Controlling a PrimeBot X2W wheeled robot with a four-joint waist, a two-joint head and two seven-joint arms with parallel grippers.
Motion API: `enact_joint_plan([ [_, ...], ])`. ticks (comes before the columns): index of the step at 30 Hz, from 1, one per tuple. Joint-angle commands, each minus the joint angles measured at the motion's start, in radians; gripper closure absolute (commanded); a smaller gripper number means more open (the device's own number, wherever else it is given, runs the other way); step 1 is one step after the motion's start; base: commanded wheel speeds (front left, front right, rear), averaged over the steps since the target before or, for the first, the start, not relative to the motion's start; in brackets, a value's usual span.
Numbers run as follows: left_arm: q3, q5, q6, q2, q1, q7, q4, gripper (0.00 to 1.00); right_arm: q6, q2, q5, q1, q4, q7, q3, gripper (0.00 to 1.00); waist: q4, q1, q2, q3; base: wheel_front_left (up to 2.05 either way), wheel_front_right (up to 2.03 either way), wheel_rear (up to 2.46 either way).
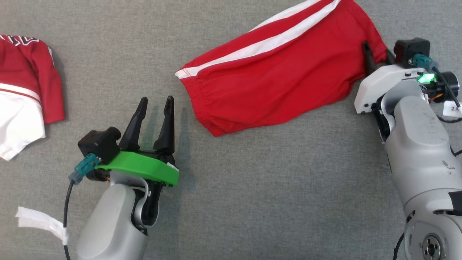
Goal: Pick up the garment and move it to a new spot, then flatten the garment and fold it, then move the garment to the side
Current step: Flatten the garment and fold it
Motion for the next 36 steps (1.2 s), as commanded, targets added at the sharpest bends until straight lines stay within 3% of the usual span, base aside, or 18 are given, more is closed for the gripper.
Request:
enact_joint_plan([
  [1,0.007,0.009,0.002,-0.002,0.019,-0.001,0.008,0.00,-0.002,-0.009,0.002,0.057,0.029,0.001,-0.025,1.00,-0.009,-0.0001,0.0000,-0.029,0.00,0.00,0.00],
  [9,0.070,0.075,0.002,-0.008,0.092,-0.001,0.035,0.00,-0.002,-0.006,0.100,0.137,0.056,-0.031,-0.070,1.00,-0.047,-0.0001,0.0000,-0.138,0.00,0.00,0.00],
  [20,0.123,0.138,0.002,-0.027,0.235,-0.001,0.069,0.00,-0.002,-0.006,0.325,0.391,-0.086,-0.033,-0.001,1.00,-0.093,-0.0001,0.0000,-0.282,0.00,0.00,0.00],
  [29,0.117,0.157,0.002,-0.045,0.309,-0.001,0.067,0.00,-0.002,-0.005,0.414,0.500,-0.205,-0.034,0.029,1.00,-0.085,-0.0001,0.0000,-0.325,0.00,0.00,0.00],
  [33,0.110,0.160,0.002,-0.048,0.310,-0.001,0.072,0.00,-0.001,-0.003,0.485,0.457,-0.273,-0.034,0.133,1.00,-0.068,-0.0001,0.0000,-0.331,0.00,0.00,0.00],
  [36,0.109,0.160,0.002,-0.049,0.306,-0.001,0.074,0.00,-0.001,-0.004,0.592,0.427,-0.329,-0.034,0.286,1.00,-0.050,-0.0001,0.0000,-0.339,0.00,0.00,0.00],
])
